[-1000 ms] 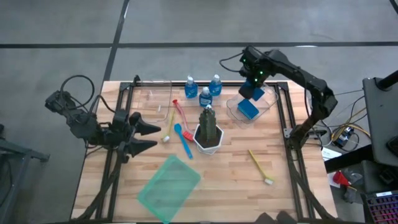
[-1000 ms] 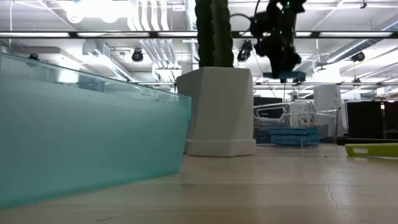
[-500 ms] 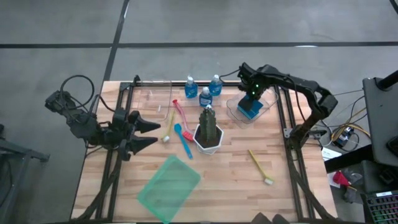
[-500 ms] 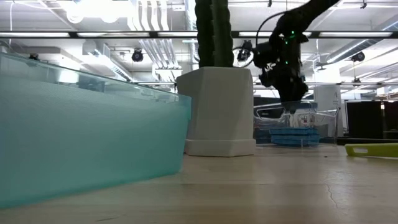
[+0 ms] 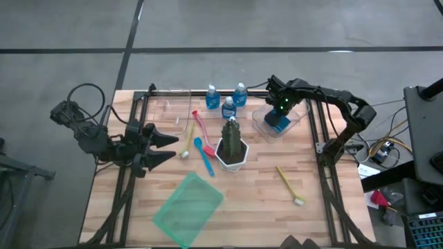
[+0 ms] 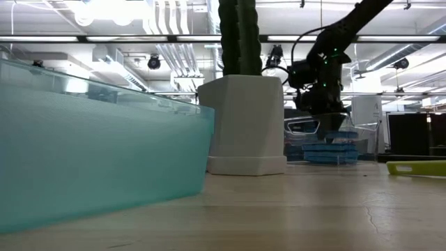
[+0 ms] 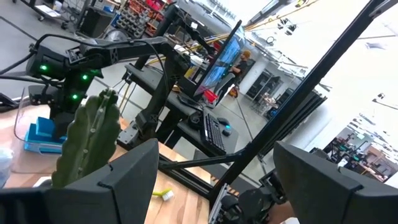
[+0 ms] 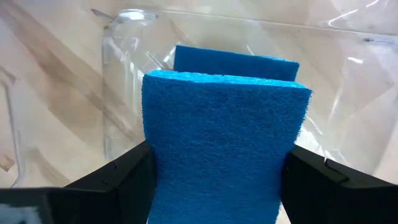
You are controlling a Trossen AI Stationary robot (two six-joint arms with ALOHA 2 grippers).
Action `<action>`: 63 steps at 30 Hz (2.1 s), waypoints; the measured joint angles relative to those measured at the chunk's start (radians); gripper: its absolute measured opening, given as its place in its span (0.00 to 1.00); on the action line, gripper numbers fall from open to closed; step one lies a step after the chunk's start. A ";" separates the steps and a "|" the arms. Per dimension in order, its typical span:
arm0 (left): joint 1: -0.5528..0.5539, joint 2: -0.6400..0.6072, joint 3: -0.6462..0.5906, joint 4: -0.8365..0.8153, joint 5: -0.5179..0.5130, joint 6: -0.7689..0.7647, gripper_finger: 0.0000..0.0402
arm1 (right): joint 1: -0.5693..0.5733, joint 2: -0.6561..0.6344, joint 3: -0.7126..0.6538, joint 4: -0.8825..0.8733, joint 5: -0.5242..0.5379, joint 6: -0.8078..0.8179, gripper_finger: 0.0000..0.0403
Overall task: Pick & Place Kitchen Sink Supplies
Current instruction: Put the blue sponge into the right transparent bin, then put the blue liquid detergent into the left transparent bin
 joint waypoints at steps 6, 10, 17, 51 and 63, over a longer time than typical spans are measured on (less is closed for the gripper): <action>0.000 0.000 0.000 0.000 -0.008 -0.004 0.77 | -0.004 0.000 -0.009 0.037 -0.019 0.008 0.67; 0.000 0.000 0.000 0.000 -0.013 -0.009 0.77 | -0.005 0.001 -0.009 0.054 -0.021 0.013 0.67; 0.000 0.000 0.000 0.000 -0.014 -0.008 0.77 | -0.004 0.001 -0.022 0.056 -0.018 -0.027 0.67; 0.000 0.001 0.000 -0.057 -0.014 -0.069 0.77 | -0.002 -0.027 0.189 -0.193 -0.018 -0.004 0.91; 0.000 0.008 0.000 -0.081 -0.011 -0.118 0.77 | 0.021 -0.233 0.295 -0.222 -0.124 0.235 0.91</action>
